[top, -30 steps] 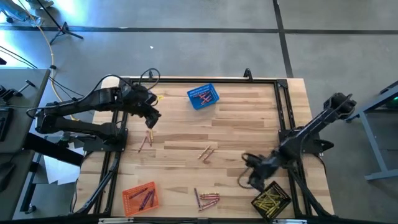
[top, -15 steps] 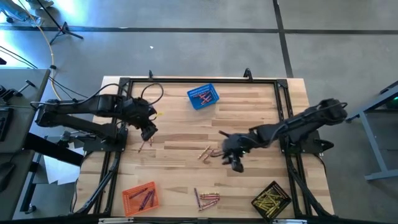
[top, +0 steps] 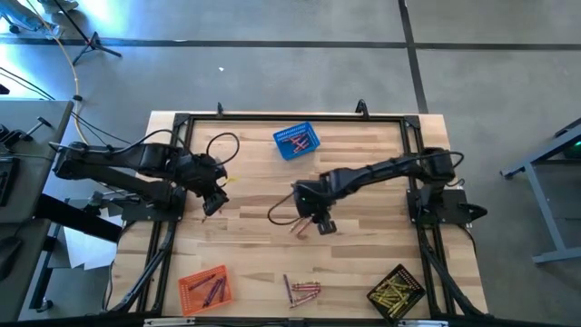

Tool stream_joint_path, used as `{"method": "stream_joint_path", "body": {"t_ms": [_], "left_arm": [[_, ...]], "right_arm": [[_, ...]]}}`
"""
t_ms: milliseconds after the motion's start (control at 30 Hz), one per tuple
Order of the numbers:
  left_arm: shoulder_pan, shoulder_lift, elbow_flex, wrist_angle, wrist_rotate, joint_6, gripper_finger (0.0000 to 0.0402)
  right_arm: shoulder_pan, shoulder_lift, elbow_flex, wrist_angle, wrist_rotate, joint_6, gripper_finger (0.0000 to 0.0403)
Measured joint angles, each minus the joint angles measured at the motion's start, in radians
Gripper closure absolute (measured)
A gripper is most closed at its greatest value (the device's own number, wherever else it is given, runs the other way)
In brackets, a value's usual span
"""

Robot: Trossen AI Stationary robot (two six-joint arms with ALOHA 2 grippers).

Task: Sort crayons
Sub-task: Put the yellow crayon into the black bin

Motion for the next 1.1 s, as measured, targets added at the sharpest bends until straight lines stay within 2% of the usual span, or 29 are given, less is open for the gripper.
{"method": "stream_joint_path", "body": {"t_ms": [100, 267, 567, 733, 1100], "left_arm": [[-0.024, 0.000, 0.000, 0.000, -0.002, -0.008, 0.0307], [-0.050, 0.000, 0.000, 0.000, -0.002, -0.009, 0.0307], [-0.058, 0.000, 0.000, 0.000, -0.005, -0.034, 0.0307], [-0.058, 0.000, 0.000, 0.002, -0.005, -0.034, 0.0307], [-0.057, 0.000, 0.000, 0.002, -0.008, -0.034, 0.0307]], "right_arm": [[-0.019, 0.042, 0.081, -0.094, 0.001, -0.095, 0.0291], [-0.026, 0.057, 0.133, -0.097, -0.002, -0.226, 0.0291], [-0.026, 0.086, 0.133, -0.043, 0.021, -0.277, 0.0291], [-0.026, 0.139, 0.132, -0.007, 0.026, -0.277, 0.0291], [-0.025, 0.173, 0.132, 0.031, 0.027, -0.277, 0.0291]]}}
